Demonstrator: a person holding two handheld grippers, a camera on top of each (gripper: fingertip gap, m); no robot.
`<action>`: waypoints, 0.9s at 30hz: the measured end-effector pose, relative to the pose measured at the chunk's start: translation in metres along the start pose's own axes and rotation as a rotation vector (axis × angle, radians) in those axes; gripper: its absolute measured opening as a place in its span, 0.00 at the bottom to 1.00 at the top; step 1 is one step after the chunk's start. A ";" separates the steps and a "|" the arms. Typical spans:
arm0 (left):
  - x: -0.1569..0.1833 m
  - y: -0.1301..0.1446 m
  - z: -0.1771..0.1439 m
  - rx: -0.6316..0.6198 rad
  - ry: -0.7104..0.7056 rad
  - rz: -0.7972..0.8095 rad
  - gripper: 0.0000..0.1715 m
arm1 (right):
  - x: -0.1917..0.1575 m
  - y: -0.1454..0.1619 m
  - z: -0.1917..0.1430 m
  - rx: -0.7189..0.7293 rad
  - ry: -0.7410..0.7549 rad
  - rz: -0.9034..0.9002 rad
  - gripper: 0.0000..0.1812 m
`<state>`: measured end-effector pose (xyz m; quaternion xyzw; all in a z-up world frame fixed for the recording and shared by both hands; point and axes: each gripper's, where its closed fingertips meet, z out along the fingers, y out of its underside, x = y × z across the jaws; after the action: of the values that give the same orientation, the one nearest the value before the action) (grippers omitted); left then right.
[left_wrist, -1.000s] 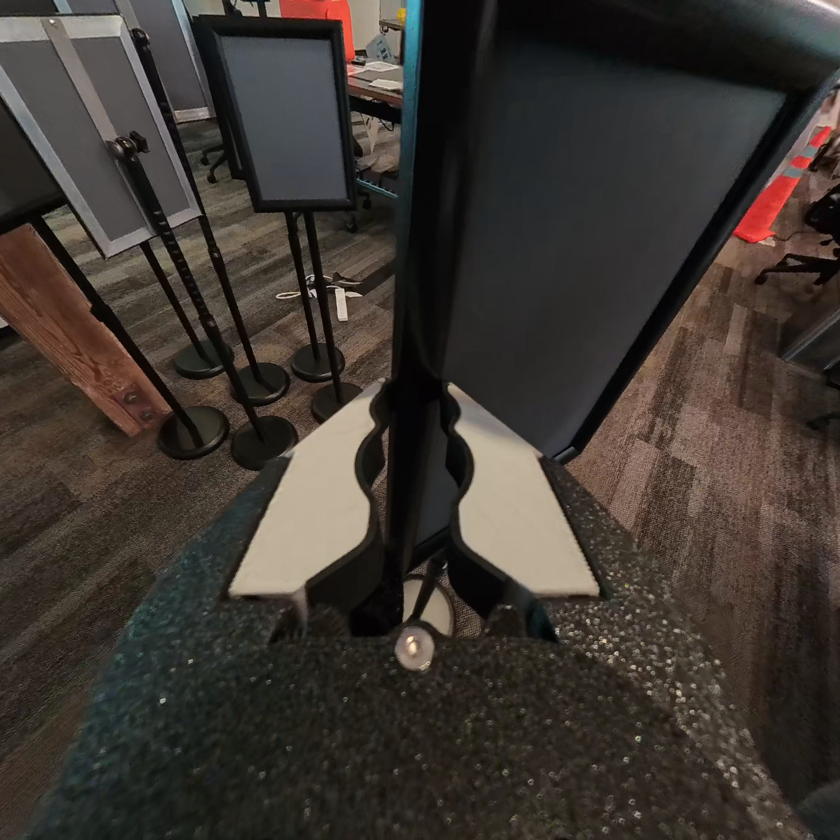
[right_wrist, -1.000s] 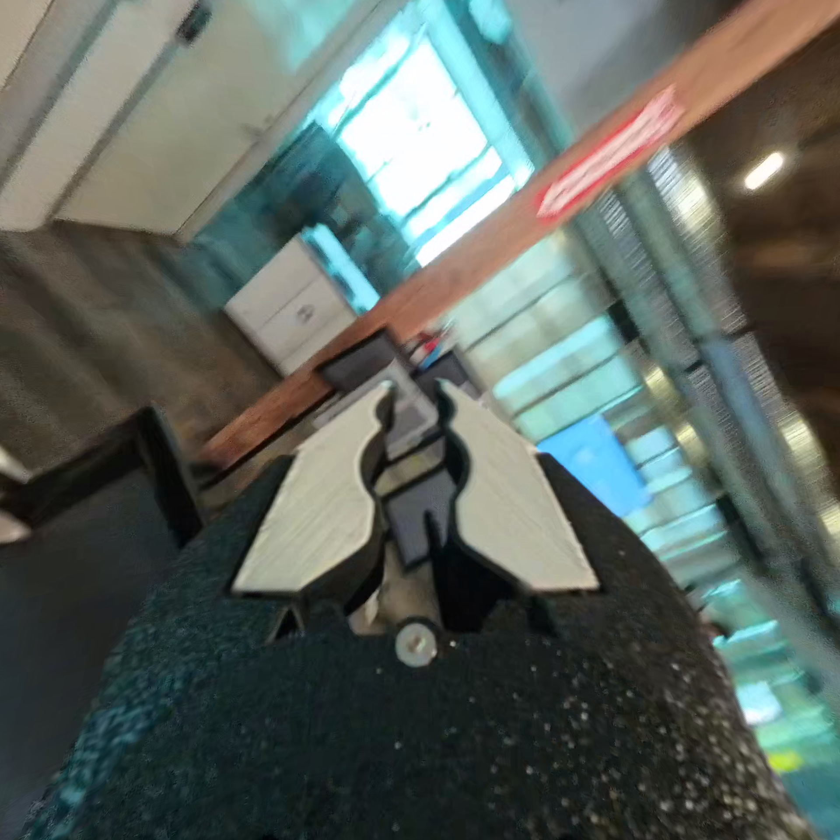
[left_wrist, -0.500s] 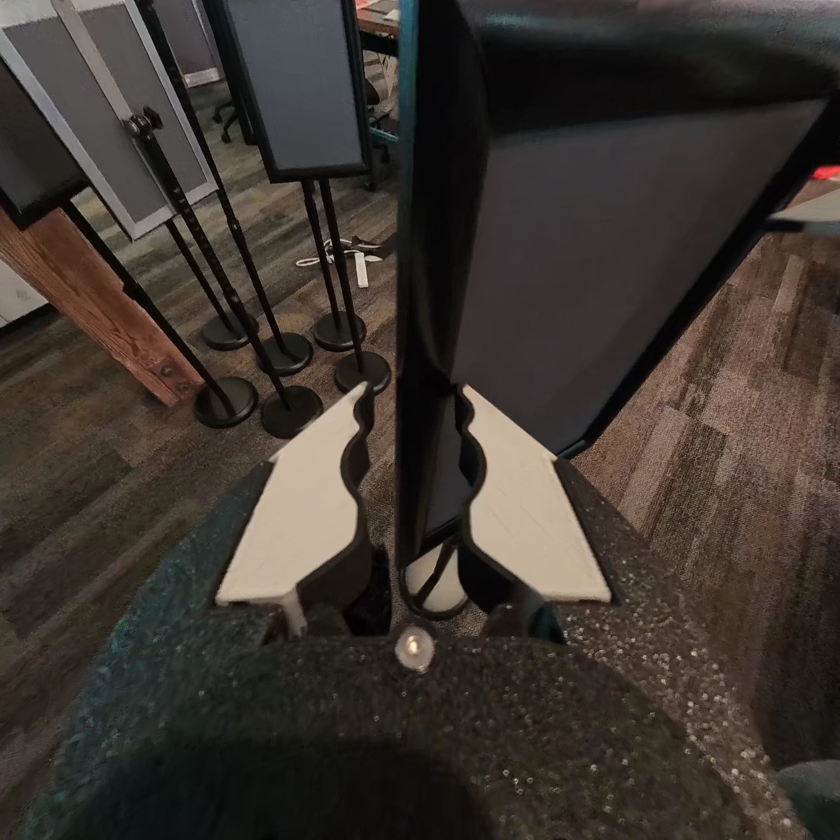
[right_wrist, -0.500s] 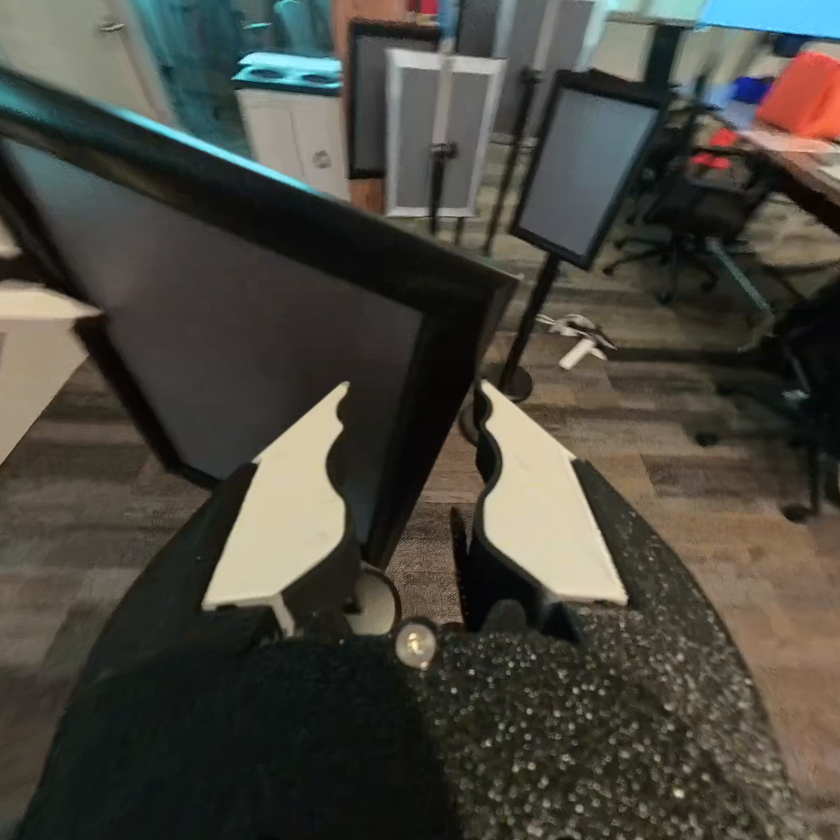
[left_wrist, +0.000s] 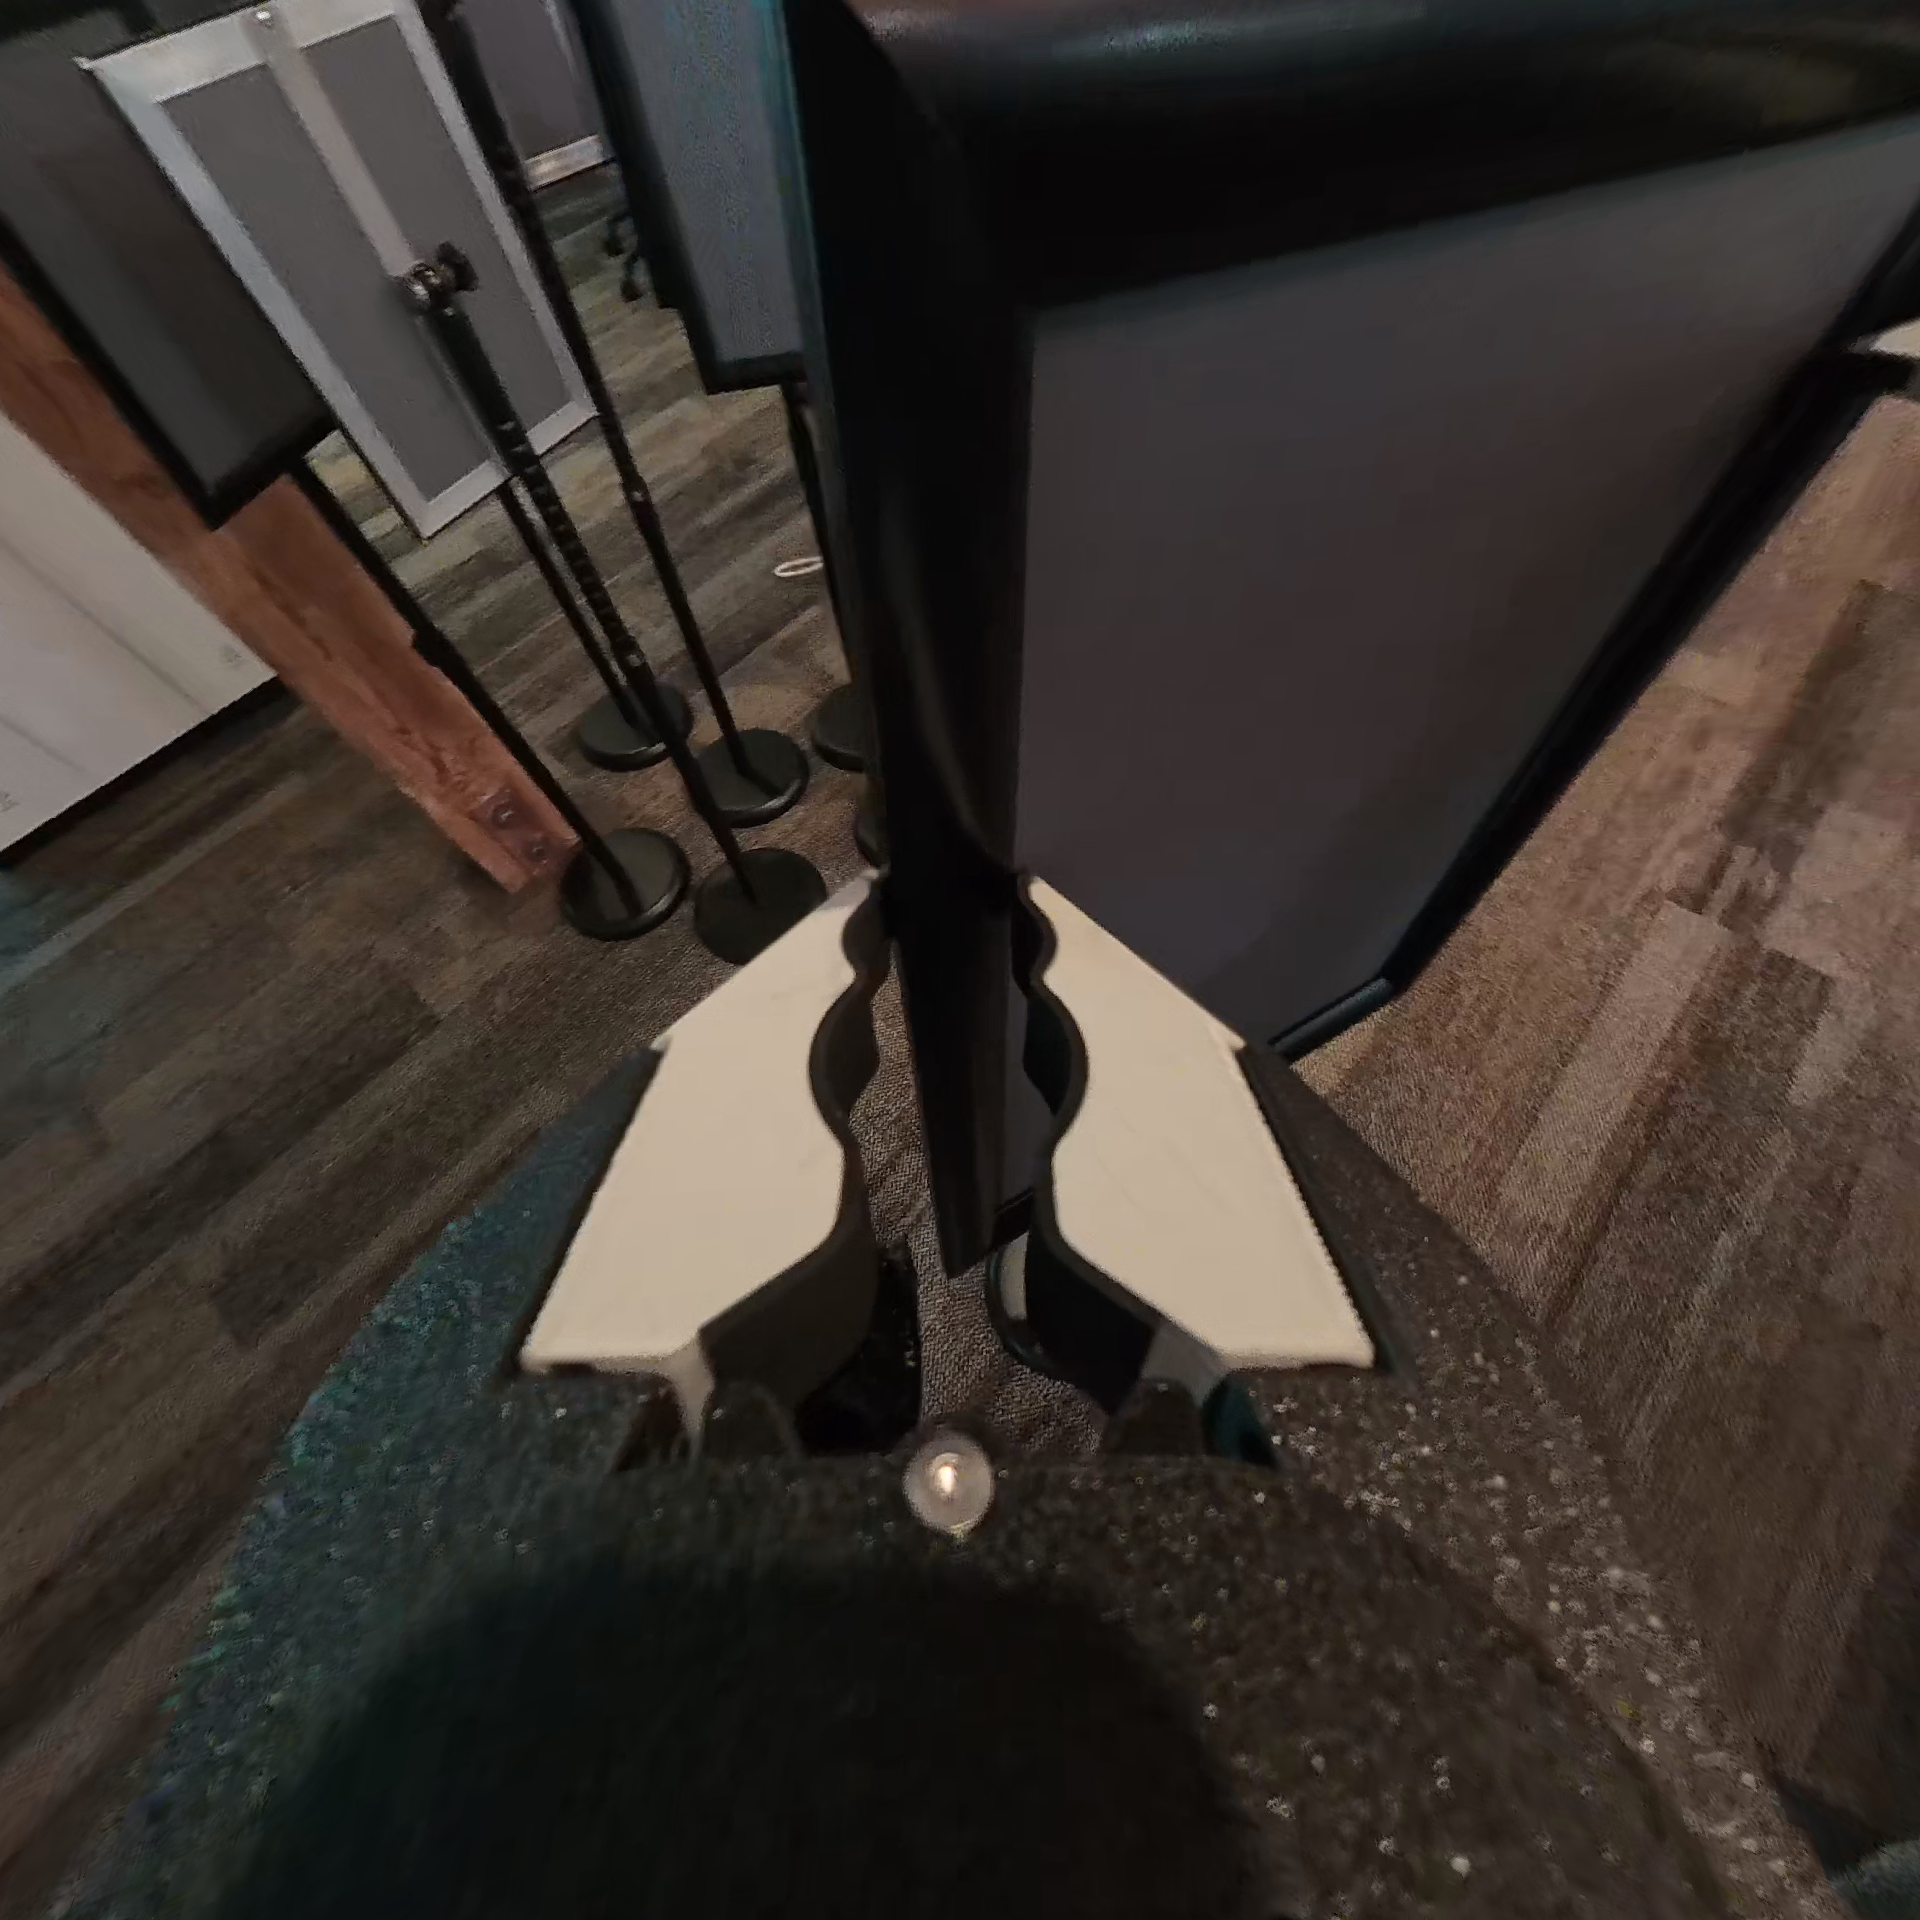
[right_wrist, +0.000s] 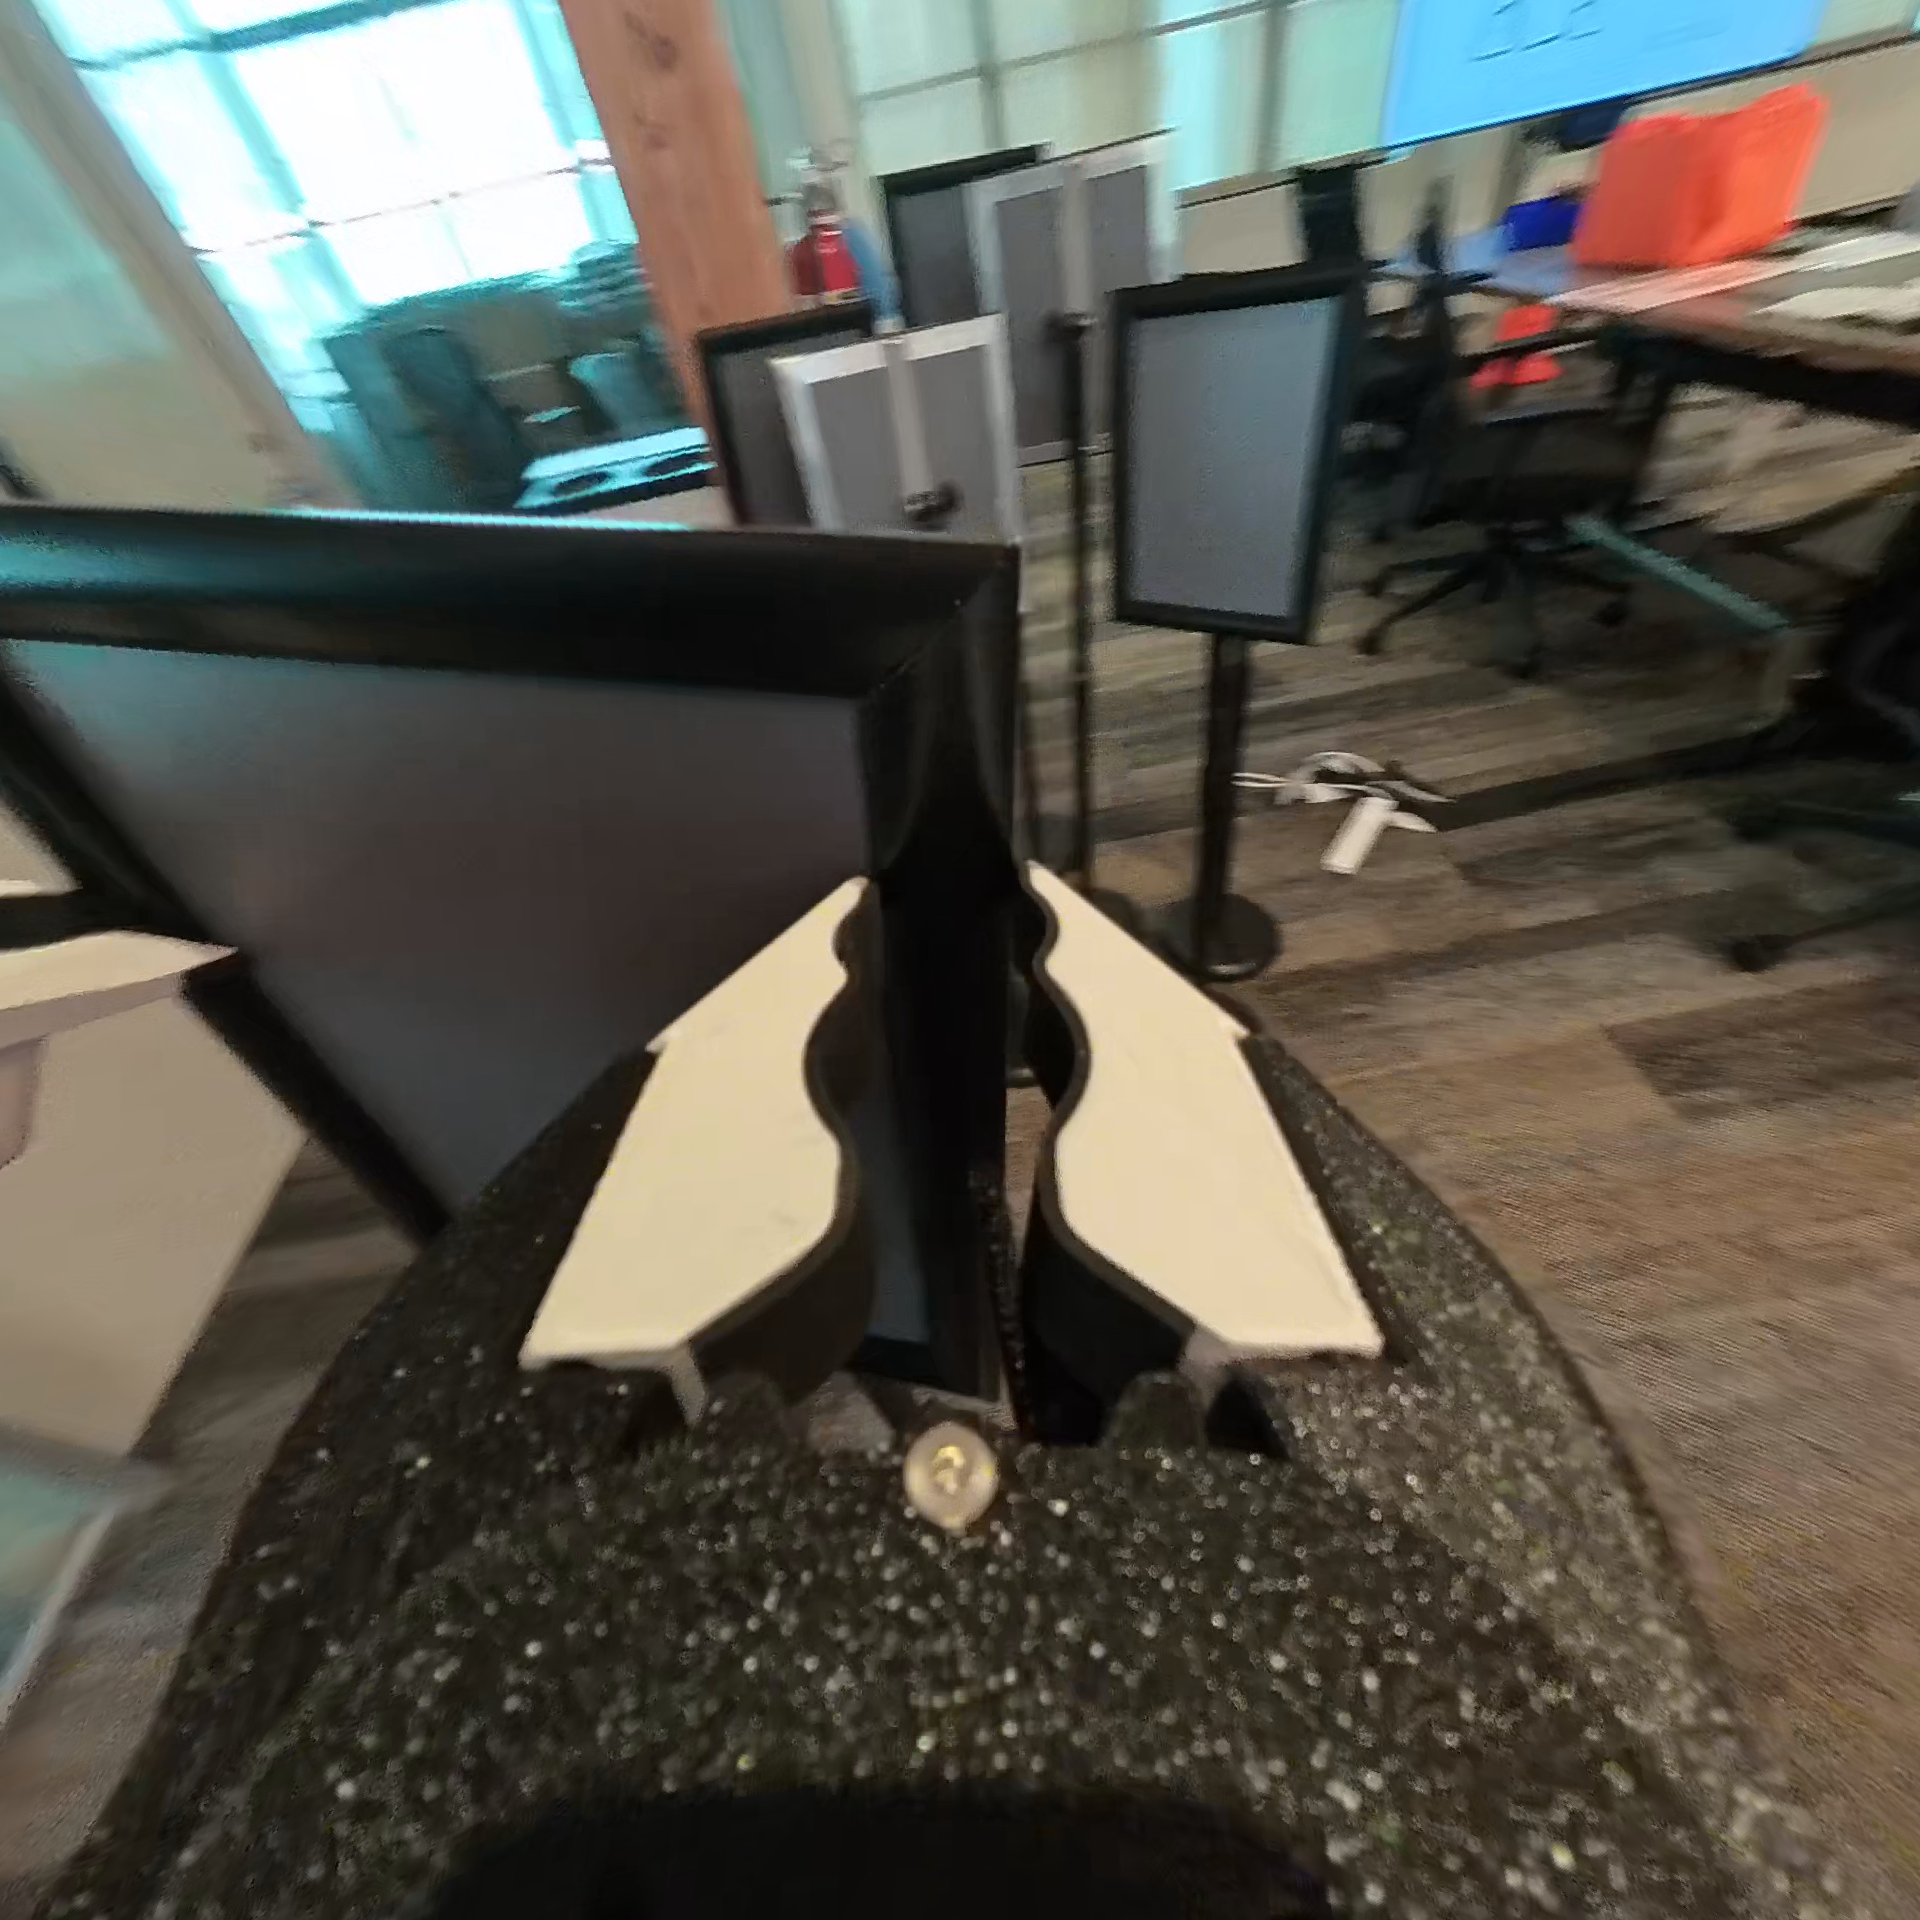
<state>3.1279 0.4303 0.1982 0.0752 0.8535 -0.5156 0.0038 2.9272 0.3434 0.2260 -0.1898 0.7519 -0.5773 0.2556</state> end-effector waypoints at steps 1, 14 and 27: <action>-0.001 0.001 -0.001 -0.001 0.015 0.000 0.12 | -0.002 0.001 0.000 -0.014 -0.068 0.016 0.12; 0.004 0.001 -0.003 -0.019 0.196 -0.009 0.11 | 0.015 -0.003 -0.014 -0.008 -0.053 -0.085 0.19; 0.014 -0.116 -0.051 0.050 0.085 0.523 0.37 | -0.005 -0.013 0.011 0.102 0.133 -0.089 0.17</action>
<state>3.1019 0.4242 0.3228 0.3148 0.7915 -0.5144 0.0990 2.9375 0.3342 0.2374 -0.1710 0.7278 -0.6368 0.1886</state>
